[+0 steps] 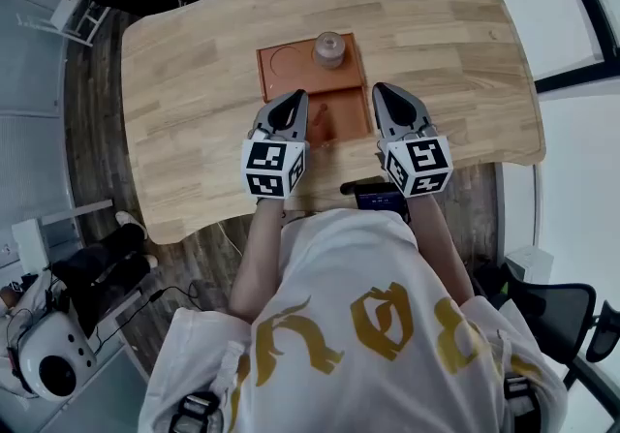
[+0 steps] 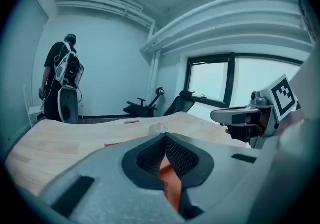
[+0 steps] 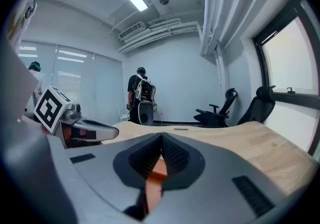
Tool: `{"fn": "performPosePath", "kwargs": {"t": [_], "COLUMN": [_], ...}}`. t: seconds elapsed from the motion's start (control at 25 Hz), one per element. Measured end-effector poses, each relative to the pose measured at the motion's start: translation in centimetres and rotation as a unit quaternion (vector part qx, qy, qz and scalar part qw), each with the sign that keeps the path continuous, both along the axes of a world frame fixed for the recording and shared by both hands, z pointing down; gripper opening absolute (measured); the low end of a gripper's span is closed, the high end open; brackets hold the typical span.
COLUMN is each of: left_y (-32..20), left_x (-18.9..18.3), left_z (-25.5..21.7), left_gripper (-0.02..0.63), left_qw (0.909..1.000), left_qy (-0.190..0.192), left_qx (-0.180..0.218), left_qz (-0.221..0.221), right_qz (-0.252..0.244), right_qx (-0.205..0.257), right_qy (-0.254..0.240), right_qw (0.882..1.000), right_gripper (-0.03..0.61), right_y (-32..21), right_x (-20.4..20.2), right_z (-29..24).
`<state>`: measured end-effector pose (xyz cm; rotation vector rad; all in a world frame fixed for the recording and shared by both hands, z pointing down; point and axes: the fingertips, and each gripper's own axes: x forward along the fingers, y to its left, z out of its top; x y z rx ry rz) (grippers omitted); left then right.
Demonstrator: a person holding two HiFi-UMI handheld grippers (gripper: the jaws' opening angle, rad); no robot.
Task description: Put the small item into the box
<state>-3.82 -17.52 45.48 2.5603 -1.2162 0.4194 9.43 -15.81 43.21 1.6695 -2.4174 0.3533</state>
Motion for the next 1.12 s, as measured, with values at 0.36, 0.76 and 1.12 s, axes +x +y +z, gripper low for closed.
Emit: {"fn": "performPosePath", "kwargs": {"t": [0.36, 0.76, 1.12], "left_y": [1.5, 3.2, 3.6], "left_x": [-1.8, -2.6, -3.4], "left_z": [-4.0, -6.7, -6.1], "left_gripper": [0.011, 0.011, 0.011], "left_qw": [0.9984, 0.996, 0.9967], "left_qy": [0.026, 0.062, 0.058], "left_qx": [0.047, 0.064, 0.057], "left_qz": [-0.015, -0.004, -0.004], "right_qz": [0.006, 0.012, 0.014], "right_qx": [0.022, 0.029, 0.018], "right_qy": [-0.003, -0.005, 0.0], "right_qw": [1.0, 0.999, 1.0], "right_gripper": [0.012, 0.012, 0.011], "right_y": [1.7, 3.4, 3.4], "right_x": [-1.0, -2.3, -2.6], "right_z": [-2.3, -3.3, -2.7]}}
